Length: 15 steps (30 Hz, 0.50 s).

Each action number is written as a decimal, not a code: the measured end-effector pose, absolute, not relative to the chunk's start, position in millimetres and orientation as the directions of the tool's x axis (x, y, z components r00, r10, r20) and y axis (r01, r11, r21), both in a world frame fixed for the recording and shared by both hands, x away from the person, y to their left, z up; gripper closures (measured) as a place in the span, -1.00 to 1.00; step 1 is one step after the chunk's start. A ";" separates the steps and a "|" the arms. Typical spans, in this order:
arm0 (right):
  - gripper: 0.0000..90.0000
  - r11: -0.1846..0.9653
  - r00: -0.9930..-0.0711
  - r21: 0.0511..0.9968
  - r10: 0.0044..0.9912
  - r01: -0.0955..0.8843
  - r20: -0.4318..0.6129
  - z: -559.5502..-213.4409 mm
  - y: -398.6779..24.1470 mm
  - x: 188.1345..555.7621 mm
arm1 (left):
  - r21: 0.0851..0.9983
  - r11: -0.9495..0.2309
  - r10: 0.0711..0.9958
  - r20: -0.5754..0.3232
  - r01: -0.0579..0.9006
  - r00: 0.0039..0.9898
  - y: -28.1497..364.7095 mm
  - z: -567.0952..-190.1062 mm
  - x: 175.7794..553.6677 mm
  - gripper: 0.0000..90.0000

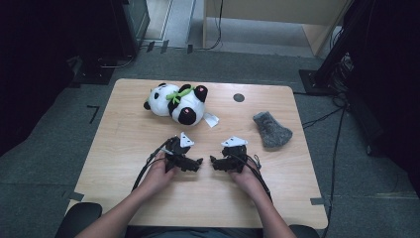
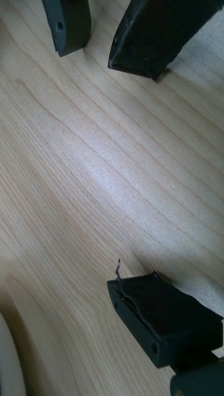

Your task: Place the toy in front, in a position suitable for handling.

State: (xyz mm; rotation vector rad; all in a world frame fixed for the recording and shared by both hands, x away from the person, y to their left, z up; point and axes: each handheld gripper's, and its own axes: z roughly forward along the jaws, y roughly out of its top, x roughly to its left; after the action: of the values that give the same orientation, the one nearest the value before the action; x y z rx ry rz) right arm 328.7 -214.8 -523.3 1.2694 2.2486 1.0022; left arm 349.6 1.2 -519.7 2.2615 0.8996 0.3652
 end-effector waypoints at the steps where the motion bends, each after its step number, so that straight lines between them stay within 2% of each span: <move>1: -0.75 0.341 -0.526 0.734 0.850 0.587 0.026 -523.3 -214.8 328.7 | 0.674 -0.540 0.690 0.012 0.504 0.723 1.2 -519.7 349.5 -1.00; 15: -0.77 0.339 -0.520 0.734 0.854 0.588 0.023 -523.4 -213.7 328.9 | 0.674 -0.543 0.685 0.012 0.500 0.728 1.8 -519.7 349.7 -1.00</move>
State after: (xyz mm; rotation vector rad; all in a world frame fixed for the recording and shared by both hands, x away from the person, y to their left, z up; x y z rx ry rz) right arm 328.9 -213.7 -523.4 1.2736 2.2424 0.9977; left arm 349.7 1.8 -519.7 2.2641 0.8915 0.3616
